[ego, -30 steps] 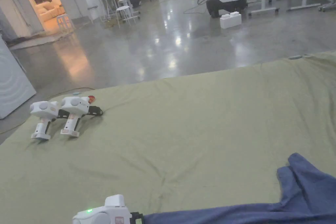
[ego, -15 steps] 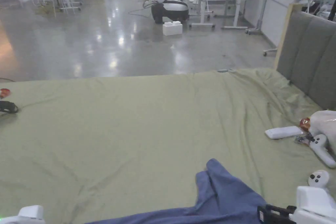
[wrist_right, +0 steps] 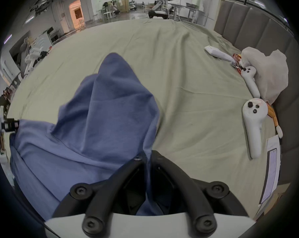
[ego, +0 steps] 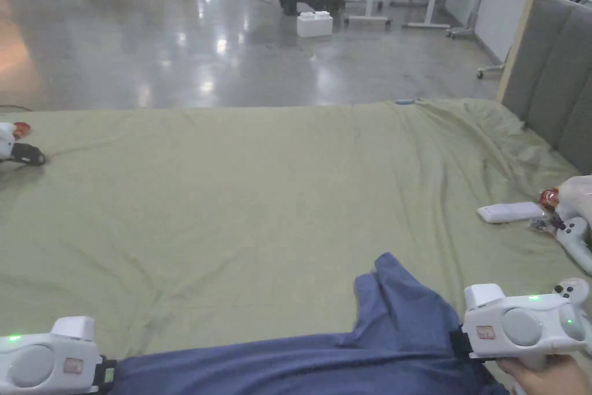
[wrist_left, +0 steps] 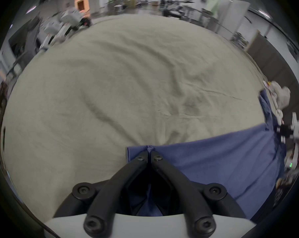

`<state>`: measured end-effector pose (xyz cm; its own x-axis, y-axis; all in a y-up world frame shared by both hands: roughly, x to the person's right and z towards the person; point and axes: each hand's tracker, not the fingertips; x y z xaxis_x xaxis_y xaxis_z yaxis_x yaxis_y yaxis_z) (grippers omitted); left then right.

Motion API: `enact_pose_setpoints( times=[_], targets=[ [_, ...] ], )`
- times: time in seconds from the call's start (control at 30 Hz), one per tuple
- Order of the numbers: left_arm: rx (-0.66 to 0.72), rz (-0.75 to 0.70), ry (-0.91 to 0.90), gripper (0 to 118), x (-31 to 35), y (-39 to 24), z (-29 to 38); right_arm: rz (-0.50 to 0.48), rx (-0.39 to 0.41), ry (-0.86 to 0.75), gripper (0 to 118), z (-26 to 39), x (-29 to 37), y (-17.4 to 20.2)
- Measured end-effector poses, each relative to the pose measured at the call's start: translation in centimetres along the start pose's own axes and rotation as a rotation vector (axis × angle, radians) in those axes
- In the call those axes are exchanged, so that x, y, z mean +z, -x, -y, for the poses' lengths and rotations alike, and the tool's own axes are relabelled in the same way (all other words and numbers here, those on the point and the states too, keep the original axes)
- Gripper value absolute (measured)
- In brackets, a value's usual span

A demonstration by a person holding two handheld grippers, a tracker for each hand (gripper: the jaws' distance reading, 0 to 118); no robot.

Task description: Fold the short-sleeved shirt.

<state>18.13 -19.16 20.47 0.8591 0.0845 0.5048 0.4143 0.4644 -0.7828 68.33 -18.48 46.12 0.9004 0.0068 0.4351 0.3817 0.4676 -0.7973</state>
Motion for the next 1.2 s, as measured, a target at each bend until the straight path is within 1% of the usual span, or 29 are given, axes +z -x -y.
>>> enact_pose_setpoints(
  times=[0.03, 0.07, 0.1, 0.2, 0.23, 0.3, 0.33, 0.43, 0.53, 0.57, 0.63, 0.67, 0.7, 0.77, 0.8, 0.83, 0.87, 0.9, 0.93, 0.97, 1.0, 1.07, 1.13, 1.2],
  targets=[
    [-0.012, -0.003, -0.033, 0, 1.4, 0.0, 0.4, -0.012, -0.041, -0.044, 1, 0.2, 1.4, -0.4],
    [0.002, 0.026, -0.085, 0, 3.4, 0.1, 1.1, -0.033, -0.064, -0.106, 1, 0.7, 3.1, -0.5],
    [0.002, 0.064, -0.123, 0, 5.4, 0.5, 2.0, -0.076, -0.071, -0.147, 1, 1.4, 5.0, -0.8],
    [0.031, 0.102, -0.206, 0, 10.5, 2.2, 5.5, -0.130, -0.107, -0.230, 1, 5.3, 10.5, -1.0],
    [0.037, 0.103, -0.235, 0, 12.1, 2.6, 7.2, -0.128, -0.115, -0.257, 1, 7.1, 12.0, -1.1],
    [0.046, 0.121, -0.232, 0, 14.2, 3.5, 10.5, -0.109, -0.100, -0.264, 1, 10.8, 14.0, -1.2],
    [0.055, 0.127, -0.236, 0, 15.1, 3.8, 12.3, -0.112, -0.114, -0.272, 1, 12.8, 14.8, -1.2],
    [0.108, 0.151, -0.216, 0, 15.9, 4.3, 16.6, -0.142, -0.165, -0.251, 1, 17.7, 15.6, -1.6],
    [0.090, 0.128, -0.184, 0, 14.7, 3.9, 19.4, -0.126, -0.166, -0.220, 1, 21.0, 15.7, -0.4],
    [0.098, 0.125, -0.178, 0, 14.1, 3.9, 20.0, -0.135, -0.162, -0.200, 1, 21.6, 15.3, -0.3],
    [0.118, 0.128, -0.171, 0, 13.1, 3.9, 20.6, -0.116, -0.158, -0.181, 1, 22.2, 14.7, 0.6],
    [0.121, 0.125, -0.170, 0, 12.4, 3.7, 20.7, -0.110, -0.127, -0.169, 1, 22.5, 14.5, 1.0],
    [0.122, 0.113, -0.177, 2, 12.1, 3.7, 20.9, -0.091, -0.111, -0.164, 1, 22.8, 14.3, 1.4],
    [0.137, 0.110, -0.174, 27, 11.5, 3.9, 21.1, -0.087, -0.096, -0.158, 1, 22.9, 13.9, 1.7],
    [0.143, 0.109, -0.175, 43, 11.3, 4.1, 21.1, -0.076, -0.081, -0.155, 2, 22.9, 13.7, 2.0],
    [0.148, 0.106, -0.178, 64, 11.3, 4.1, 21.1, -0.063, -0.071, -0.162, 8, 22.9, 13.7, 2.2],
    [0.150, 0.084, -0.187, 75, 11.5, 4.1, 21.1, -0.054, -0.067, -0.165, 21, 23.0, 12.8, 1.1],
    [0.145, 0.050, -0.200, 81, 11.9, 4.0, 21.0, -0.044, -0.065, -0.166, 41, 22.9, 13.0, 1.2],
    [0.129, 0.022, -0.227, 83, 12.6, 3.9, 20.9, -0.037, -0.058, -0.166, 61, 22.8, 13.3, 1.2],
    [0.107, 0.007, -0.272, 83, 13.5, 3.8, 20.7, -0.024, -0.050, -0.174, 65, 22.7, 13.9, 1.3],
    [0.087, 0.007, -0.309, 83, 14.2, 3.7, 20.4, -0.013, -0.048, -0.181, 65, 22.4, 14.3, 1.1],
    [0.033, -0.043, -0.366, 83, 16.4, 3.1, 19.0, 0.020, -0.060, -0.267, 65, 21.5, 16.3, 1.5],
    [0.003, -0.077, -0.464, 83, 19.2, 1.9, 17.6, -0.003, -0.079, -0.366, 65, 20.3, 18.8, 2.0],
    [-0.030, -0.040, -0.587, 83, 23.2, 0.1, 16.3, -0.050, -0.107, -0.494, 65, 19.3, 21.7, 2.8]
  ],
)
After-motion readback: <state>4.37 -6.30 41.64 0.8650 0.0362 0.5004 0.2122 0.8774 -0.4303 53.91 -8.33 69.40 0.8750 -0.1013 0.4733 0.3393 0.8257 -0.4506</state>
